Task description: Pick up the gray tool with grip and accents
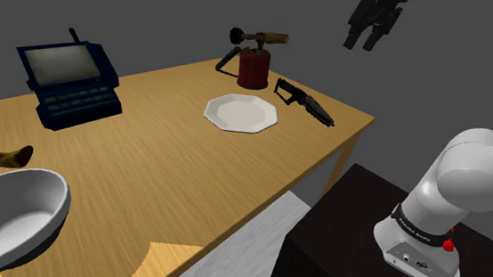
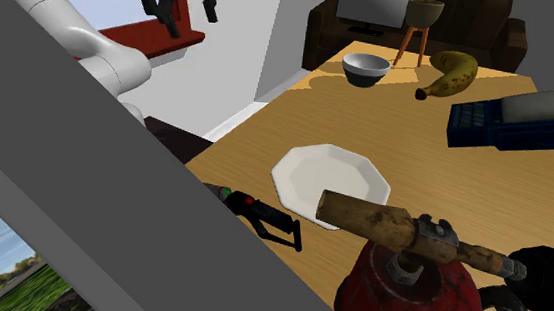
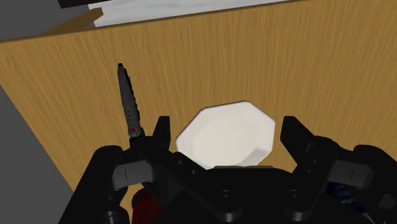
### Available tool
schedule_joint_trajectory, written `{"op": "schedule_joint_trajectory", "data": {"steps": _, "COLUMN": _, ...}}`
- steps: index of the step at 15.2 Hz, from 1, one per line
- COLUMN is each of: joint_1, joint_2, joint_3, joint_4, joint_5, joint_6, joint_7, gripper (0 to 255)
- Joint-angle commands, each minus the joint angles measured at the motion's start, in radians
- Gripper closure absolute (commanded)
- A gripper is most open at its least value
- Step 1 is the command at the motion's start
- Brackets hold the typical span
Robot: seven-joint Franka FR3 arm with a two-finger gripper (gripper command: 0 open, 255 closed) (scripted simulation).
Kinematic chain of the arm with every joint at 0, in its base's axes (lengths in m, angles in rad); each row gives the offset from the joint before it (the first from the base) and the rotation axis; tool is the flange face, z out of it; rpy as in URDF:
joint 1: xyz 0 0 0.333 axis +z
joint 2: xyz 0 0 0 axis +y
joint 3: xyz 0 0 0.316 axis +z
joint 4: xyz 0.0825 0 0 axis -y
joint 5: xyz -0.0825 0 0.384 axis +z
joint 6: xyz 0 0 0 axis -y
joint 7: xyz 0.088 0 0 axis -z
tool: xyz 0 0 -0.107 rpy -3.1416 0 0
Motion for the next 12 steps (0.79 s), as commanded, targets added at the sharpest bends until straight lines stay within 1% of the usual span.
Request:
{"op": "schedule_joint_trajectory", "data": {"steps": 1, "joint_1": 0.000, "joint_2": 0.000, "joint_3": 0.000, "joint_4": 0.000, "joint_5": 0.000, "joint_6": 0.000, "joint_7": 0.000, "gripper": 0}}
{"op": "schedule_joint_trajectory", "data": {"steps": 7, "joint_1": -0.009, "joint_2": 0.102, "joint_3": -0.067, "joint_4": -0.080, "joint_5": -0.033, "joint_6": 0.157, "joint_7": -0.103, "gripper": 0}}
{"op": "schedule_joint_trajectory", "data": {"steps": 12, "joint_1": -0.013, "joint_2": 0.222, "joint_3": -0.125, "joint_4": -0.112, "joint_5": -0.050, "joint_6": 0.289, "joint_7": -0.187, "gripper": 0}}
